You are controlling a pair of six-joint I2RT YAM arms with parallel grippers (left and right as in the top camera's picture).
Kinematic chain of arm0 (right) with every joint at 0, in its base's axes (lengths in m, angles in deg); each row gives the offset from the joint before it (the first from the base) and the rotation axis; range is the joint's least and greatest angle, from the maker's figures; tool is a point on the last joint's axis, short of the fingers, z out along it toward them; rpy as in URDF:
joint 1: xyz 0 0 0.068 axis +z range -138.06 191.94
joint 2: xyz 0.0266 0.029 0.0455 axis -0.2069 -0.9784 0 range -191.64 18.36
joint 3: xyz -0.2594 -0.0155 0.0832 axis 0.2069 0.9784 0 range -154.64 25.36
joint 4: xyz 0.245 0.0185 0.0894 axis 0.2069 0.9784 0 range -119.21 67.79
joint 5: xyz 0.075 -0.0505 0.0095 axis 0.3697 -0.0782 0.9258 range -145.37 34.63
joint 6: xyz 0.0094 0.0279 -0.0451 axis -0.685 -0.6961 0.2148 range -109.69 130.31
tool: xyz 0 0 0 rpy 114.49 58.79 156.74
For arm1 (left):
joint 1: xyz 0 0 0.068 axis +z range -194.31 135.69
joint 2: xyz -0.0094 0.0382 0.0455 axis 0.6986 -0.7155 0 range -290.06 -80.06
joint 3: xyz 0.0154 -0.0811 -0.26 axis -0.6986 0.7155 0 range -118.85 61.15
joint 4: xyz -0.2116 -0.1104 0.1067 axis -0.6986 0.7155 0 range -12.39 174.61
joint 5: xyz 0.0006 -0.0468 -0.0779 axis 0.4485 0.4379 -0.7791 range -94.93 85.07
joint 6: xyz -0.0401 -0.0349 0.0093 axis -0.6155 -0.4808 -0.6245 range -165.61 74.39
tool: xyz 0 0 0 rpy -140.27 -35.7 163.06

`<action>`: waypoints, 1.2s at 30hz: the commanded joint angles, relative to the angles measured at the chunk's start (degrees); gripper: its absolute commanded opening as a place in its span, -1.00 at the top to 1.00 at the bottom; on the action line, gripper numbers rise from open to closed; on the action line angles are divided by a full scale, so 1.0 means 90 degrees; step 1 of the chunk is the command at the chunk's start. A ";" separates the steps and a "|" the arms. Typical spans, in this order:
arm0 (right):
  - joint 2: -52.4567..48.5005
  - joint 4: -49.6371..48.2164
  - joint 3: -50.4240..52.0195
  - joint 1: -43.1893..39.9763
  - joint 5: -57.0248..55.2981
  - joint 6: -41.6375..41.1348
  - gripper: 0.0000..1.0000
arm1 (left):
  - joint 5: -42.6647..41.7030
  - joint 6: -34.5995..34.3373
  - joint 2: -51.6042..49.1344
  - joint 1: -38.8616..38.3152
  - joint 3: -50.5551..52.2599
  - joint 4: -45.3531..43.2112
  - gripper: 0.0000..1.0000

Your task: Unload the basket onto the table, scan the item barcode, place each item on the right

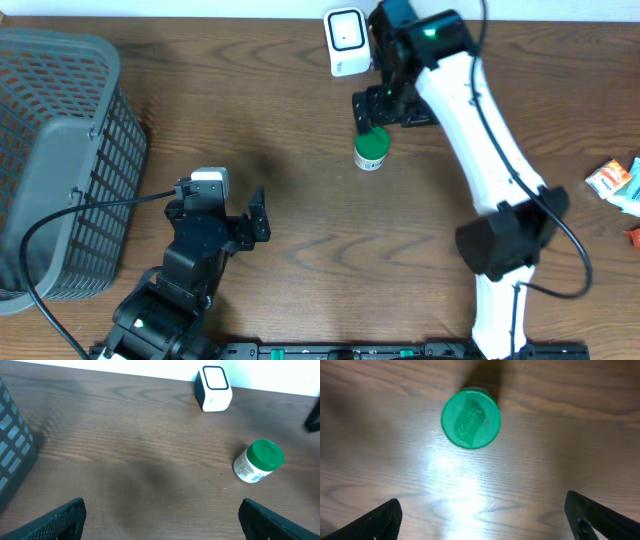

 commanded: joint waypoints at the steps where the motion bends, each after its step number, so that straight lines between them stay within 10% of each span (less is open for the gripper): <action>1: -0.0420 -0.0058 -0.0049 -0.0007 0.0146 0.0075 -0.99 | 0.0087 0.0083 0.0005 0.0019 -0.0015 -0.0022 -0.96; 36: -0.2237 -0.0981 0.0109 0.0143 -0.0070 -0.2050 -0.98 | 0.0087 0.0083 0.0005 0.0019 -0.0015 -0.0022 -0.96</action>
